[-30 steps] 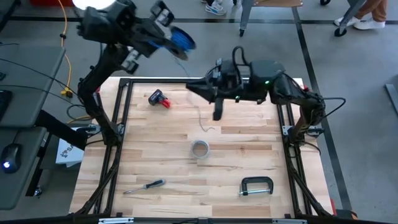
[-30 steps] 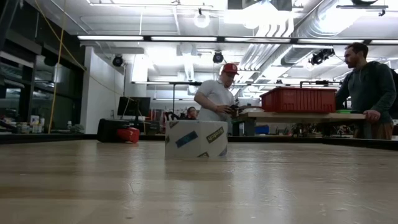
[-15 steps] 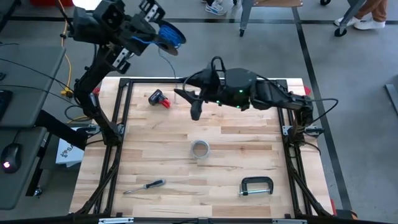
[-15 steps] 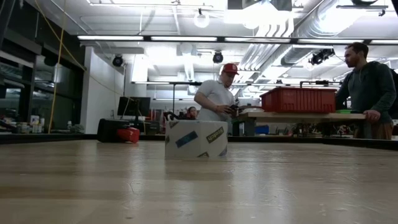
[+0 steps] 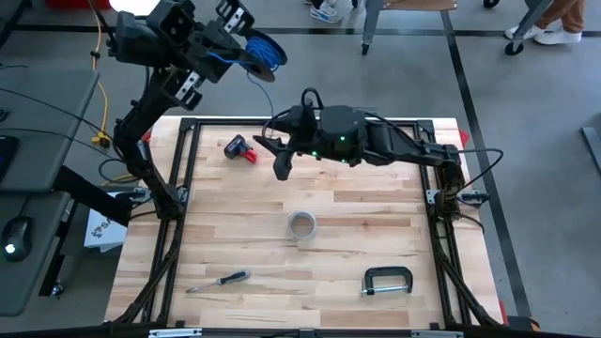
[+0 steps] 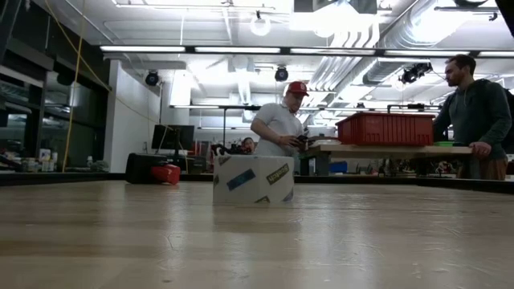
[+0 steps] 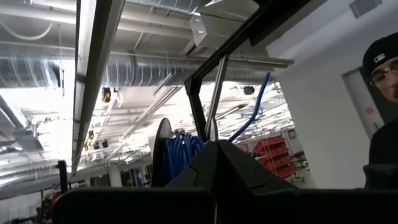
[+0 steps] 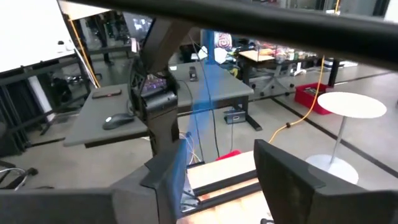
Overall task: Coil cords
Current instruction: Coil the blue wire on the spool
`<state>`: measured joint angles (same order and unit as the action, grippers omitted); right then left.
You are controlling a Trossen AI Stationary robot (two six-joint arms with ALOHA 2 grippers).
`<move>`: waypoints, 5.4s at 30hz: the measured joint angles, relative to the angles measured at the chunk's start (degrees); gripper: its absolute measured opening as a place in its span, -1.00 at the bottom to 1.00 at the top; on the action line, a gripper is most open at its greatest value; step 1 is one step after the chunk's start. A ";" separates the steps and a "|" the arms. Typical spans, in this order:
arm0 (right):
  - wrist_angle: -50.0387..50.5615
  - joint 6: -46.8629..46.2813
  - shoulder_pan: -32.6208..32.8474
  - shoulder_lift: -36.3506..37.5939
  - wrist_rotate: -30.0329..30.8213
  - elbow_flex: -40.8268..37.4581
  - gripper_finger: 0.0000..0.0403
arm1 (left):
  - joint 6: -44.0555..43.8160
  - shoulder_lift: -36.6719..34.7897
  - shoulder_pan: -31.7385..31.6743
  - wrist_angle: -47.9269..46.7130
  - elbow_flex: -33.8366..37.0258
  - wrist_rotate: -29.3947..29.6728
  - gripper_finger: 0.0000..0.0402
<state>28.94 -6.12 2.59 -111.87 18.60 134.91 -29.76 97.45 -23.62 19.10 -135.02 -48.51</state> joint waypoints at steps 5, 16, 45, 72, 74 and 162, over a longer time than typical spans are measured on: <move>-0.04 0.10 0.33 0.22 1.15 0.00 -0.37 | 0.00 -0.34 -0.44 0.57 0.00 0.04 -0.97; 0.05 -0.30 0.90 0.61 1.17 0.00 -0.58 | 0.00 -2.16 -1.88 0.54 0.02 0.21 -0.97; -2.38 -2.52 1.20 0.66 -5.04 0.02 0.10 | -0.01 -2.32 -2.01 0.35 0.02 0.32 -0.97; 0.12 -0.59 0.26 2.05 -4.32 0.02 0.11 | -0.08 -2.27 -2.01 0.04 0.02 0.24 -0.98; -0.59 -1.78 -0.10 2.05 -6.27 0.02 0.11 | -0.02 -2.27 -2.01 0.04 0.02 0.26 -0.98; 12.99 5.39 7.94 9.40 -0.54 0.00 -1.00 | -20.41 -13.29 -15.36 -49.74 0.04 -4.58 -0.98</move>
<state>41.94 -0.73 10.53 -102.48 18.07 134.91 -50.17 84.16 -38.98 -30.64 -134.98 -53.09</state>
